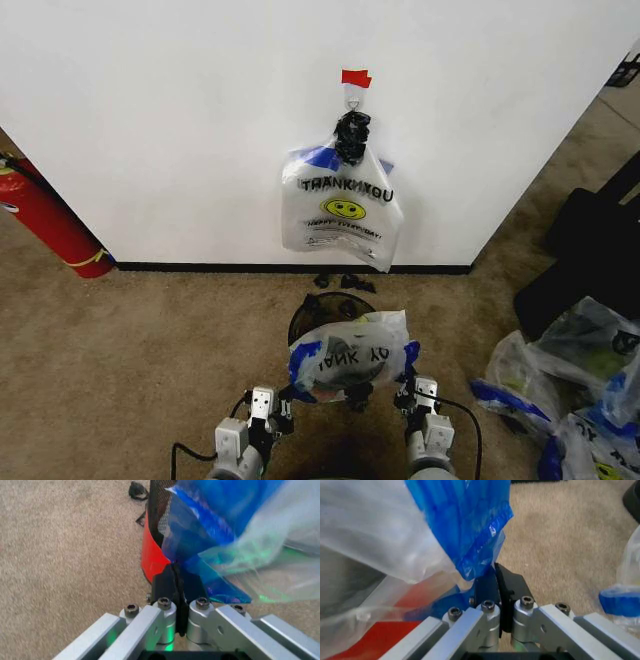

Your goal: Pick up the garbage bag from the wall and place it over the trash bin.

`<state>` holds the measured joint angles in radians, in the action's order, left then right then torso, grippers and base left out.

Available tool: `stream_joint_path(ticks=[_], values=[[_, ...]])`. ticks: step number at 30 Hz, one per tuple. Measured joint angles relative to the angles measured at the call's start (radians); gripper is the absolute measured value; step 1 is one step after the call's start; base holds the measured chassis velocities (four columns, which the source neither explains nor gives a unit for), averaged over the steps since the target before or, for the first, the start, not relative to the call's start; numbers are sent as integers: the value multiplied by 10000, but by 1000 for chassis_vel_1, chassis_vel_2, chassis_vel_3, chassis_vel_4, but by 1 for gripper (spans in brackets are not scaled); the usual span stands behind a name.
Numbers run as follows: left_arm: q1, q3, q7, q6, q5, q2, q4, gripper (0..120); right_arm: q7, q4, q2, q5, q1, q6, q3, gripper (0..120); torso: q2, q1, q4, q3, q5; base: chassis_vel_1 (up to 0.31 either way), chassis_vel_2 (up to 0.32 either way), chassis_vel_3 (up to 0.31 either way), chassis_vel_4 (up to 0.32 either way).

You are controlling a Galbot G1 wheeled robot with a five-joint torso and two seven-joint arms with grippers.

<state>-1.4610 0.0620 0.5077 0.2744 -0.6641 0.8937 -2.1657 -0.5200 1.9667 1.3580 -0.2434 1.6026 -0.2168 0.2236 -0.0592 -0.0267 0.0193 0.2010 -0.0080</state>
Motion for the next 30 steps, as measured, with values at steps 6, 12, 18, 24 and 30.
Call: stream_joint_path(ticks=[6, 12, 18, 24, 30], values=[[767, 194, 115, 344, -354, -306, 191, 0, -8, 57, -418, -395, -340, -592, 61, 0, 0, 0, 1, 0, 0, 0, 0, 0, 0], [1278, 349, 197, 583, -615, -450, 462, 0, -52, -90, -688, -661, -790, -1014, 18, 0, 0, 0, 0, 0, 1, 0, 0, 0, 0], [1572, 480, 248, 697, -555, -385, 689, 0, -112, -264, -842, -774, -1122, -1271, -89, 0, 0, 0, -1, -1, 1, 0, 0, 0, 0], [1522, 418, 289, 733, -566, -398, 464, 3, -92, -234, -871, -789, -1137, -1284, -117, 0, 0, 0, 0, -1, 1, 0, 0, 0, 0], [917, 177, 288, 844, -405, -486, -180, 27, 28, 69, -848, -566, -752, -837, -43, 5, 0, 0, 0, -1, 1, 0, 0, 0, 0]])
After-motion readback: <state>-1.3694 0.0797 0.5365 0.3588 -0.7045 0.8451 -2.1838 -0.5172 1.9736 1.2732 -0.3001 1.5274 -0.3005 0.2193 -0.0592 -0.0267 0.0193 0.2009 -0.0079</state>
